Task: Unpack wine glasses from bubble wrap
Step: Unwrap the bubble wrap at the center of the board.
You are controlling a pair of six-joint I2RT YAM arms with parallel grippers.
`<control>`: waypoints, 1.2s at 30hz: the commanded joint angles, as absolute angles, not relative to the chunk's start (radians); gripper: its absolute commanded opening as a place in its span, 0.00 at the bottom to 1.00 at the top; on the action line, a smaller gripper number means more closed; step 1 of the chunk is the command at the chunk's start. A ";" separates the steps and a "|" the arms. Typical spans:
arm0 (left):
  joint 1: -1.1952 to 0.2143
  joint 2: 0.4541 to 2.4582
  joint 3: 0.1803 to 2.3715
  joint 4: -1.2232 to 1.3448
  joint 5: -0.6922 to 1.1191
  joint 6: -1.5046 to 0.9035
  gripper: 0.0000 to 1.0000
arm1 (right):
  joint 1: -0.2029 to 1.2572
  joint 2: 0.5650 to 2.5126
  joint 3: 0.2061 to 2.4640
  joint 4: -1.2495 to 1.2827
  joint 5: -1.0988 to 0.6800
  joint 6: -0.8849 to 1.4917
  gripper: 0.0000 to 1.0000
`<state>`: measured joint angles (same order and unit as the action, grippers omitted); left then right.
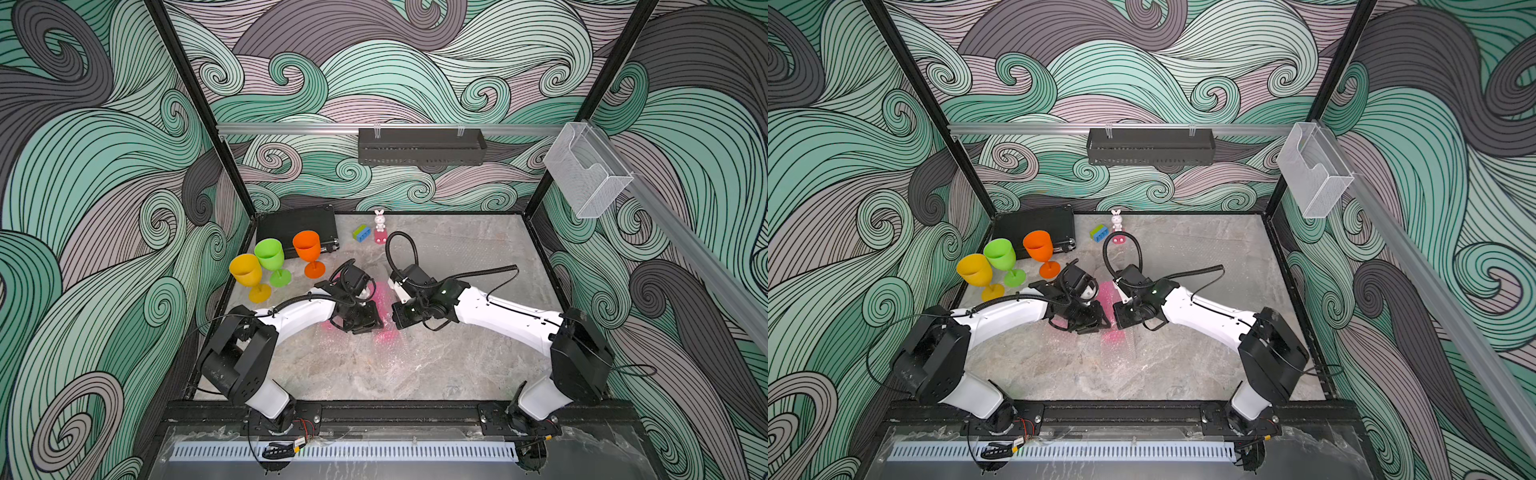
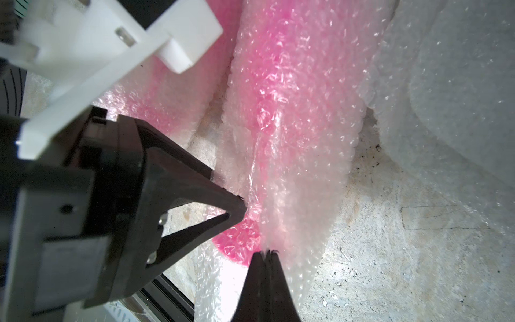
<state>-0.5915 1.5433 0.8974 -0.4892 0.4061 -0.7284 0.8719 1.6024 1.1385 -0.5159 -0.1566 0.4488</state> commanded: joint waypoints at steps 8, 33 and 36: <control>-0.604 1.537 0.924 -0.493 0.394 -0.709 0.32 | 0.908 1.634 1.152 -0.528 -0.071 0.408 0.17; -0.634 1.482 0.943 -0.491 0.402 -0.691 0.02 | 0.902 1.789 1.268 -0.560 0.084 0.316 0.39; -0.634 1.477 0.943 -0.500 0.393 -0.686 0.01 | 0.894 1.778 1.254 -0.559 0.085 0.322 0.39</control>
<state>-0.6250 1.5070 0.9062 -0.4763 0.4026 -0.7048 0.9062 1.7809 1.2533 -0.5430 0.0460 0.3325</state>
